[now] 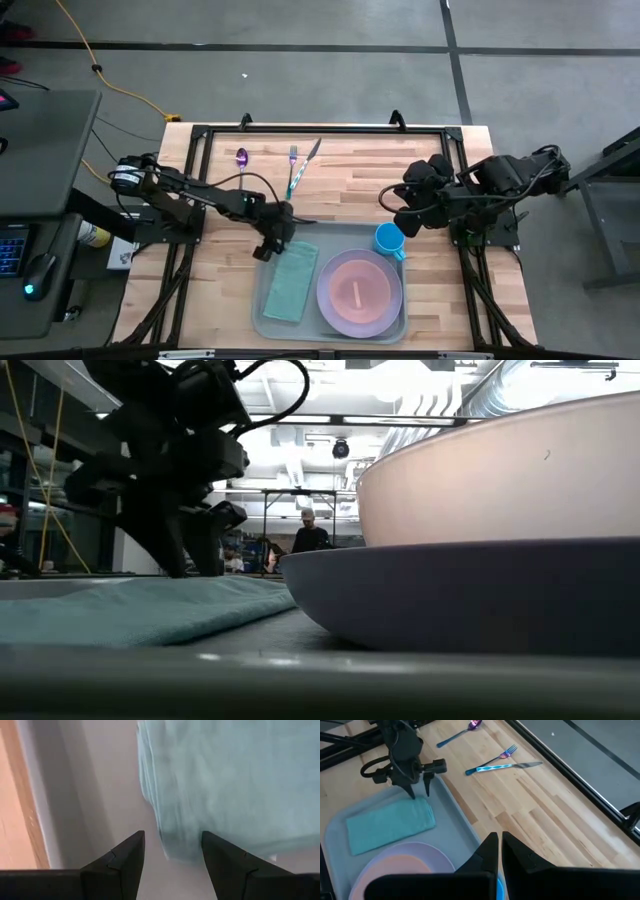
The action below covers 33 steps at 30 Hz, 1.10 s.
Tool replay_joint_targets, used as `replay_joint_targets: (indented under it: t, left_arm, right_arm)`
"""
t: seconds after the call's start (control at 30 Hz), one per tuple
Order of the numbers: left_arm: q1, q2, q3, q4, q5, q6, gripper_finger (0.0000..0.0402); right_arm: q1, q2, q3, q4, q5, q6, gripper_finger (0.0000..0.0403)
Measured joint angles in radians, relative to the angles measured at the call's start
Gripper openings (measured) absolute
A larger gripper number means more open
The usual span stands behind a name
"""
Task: Set up tray
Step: Put the blue napkin on the gray tray to the left of the purple plate
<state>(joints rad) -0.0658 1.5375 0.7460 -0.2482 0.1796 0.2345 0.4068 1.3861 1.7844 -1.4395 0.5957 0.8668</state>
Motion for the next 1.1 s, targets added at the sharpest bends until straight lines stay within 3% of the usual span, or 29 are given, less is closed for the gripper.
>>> replay_joint_targets:
  t: [0.2,1.1]
  left_arm:
    - [0.0,0.0,0.0,0.087,0.026,-0.054,0.0227]
    - [0.0,0.055,0.0,0.12,0.066,-0.058,0.0227]
  right_arm:
    - [0.0,0.0,0.0,-0.004,0.0,-0.02,0.0]
    - [0.0,0.0,0.0,-0.024,-0.023,-0.037,0.0]
